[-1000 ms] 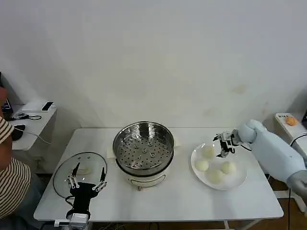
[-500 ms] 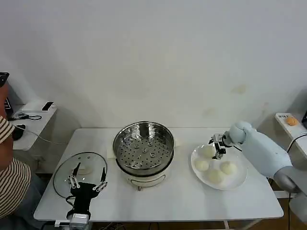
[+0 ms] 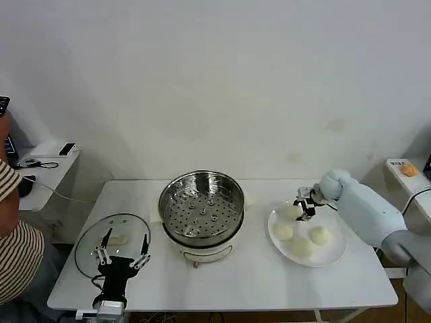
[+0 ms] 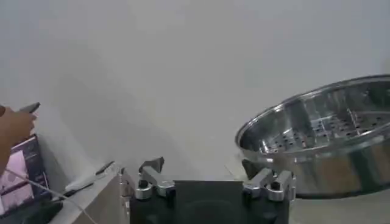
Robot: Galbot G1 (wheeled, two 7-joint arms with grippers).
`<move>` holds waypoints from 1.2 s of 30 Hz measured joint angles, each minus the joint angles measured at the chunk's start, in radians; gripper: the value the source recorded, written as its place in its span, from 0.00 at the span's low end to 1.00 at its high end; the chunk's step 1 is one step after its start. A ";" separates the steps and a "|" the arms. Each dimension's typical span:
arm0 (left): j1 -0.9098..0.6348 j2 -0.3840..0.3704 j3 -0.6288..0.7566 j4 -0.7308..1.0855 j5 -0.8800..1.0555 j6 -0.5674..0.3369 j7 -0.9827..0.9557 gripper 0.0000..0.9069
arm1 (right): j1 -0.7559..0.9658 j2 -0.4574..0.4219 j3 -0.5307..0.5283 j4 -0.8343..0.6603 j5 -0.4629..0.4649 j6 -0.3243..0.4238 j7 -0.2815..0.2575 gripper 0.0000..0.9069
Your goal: Take steamed baozi put them in steamer then cover it.
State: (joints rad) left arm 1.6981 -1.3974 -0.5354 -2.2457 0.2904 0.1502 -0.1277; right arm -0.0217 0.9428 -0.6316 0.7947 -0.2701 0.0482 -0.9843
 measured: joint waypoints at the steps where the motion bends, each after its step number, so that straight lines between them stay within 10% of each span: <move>1: 0.000 0.001 -0.001 -0.001 0.000 0.000 0.000 1.00 | 0.010 -0.007 -0.008 0.010 0.007 0.000 -0.004 0.69; 18: -0.011 0.016 -0.003 -0.009 -0.006 -0.006 0.001 1.00 | 0.378 -0.054 -0.274 0.237 0.264 -0.018 -0.019 0.70; 36: 0.001 0.022 -0.043 -0.027 -0.036 -0.005 0.006 1.00 | 0.530 0.267 -0.477 0.266 0.381 0.045 -0.022 0.69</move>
State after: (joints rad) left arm 1.6988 -1.3758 -0.5780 -2.2723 0.2545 0.1453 -0.1216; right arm 0.5085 1.2098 -1.1087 1.0610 0.1108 0.0931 -1.0066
